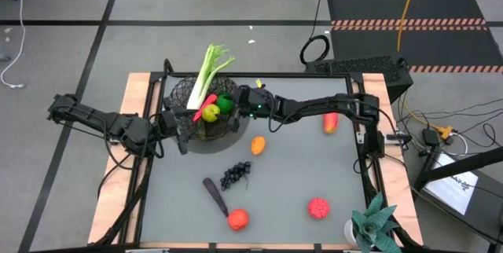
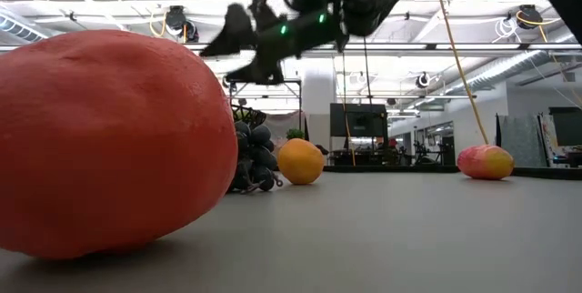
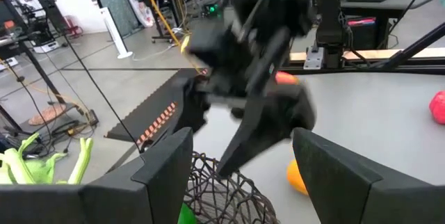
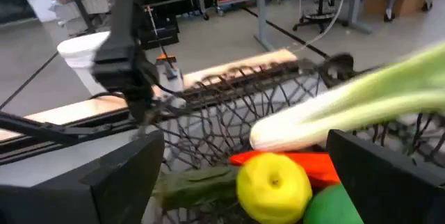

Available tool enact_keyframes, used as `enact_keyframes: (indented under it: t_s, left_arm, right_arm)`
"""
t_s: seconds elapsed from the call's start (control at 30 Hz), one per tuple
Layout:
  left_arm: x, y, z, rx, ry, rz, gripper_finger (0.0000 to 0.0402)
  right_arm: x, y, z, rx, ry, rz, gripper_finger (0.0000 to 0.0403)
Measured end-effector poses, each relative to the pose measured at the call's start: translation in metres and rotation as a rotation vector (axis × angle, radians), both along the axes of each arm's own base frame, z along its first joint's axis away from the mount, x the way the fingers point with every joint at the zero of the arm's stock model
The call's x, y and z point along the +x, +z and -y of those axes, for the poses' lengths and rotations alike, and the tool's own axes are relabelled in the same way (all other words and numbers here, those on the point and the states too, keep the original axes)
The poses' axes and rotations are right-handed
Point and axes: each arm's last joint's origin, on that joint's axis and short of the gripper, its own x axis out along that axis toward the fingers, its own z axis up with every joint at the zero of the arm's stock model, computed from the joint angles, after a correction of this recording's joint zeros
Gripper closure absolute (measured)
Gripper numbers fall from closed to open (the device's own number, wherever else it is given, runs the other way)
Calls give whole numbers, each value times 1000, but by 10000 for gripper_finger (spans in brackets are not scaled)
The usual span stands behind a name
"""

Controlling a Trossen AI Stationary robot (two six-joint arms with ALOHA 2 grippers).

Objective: Build produce basket
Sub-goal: Put the red mango into the wire basket

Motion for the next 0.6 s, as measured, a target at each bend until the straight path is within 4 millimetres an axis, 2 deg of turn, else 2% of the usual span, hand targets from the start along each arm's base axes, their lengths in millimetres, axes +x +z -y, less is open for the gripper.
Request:
enact_keyframes:
  t_s: [0.13, 0.3, 0.4, 0.5, 0.6]
  left_arm:
    - [0, 0, 0, -10, 1, 4, 153]
    - [0, 0, 0, -17, 0, 6, 153]
    - [0, 0, 0, -35, 1, 13, 153]
    - [0, 0, 0, -52, 2, 21, 153]
    - [1, -1, 1, -64, 1, 22, 153]
  right_arm:
    - [-18, 35, -18, -29, 44, -50, 11]
    - [-48, 60, -50, -29, 72, -225, 12]
    - [-67, 62, -72, -60, 53, -334, 12]
    - [-89, 55, -93, -108, 29, -413, 12]
    - [-112, 46, -105, -140, -5, -449, 12]
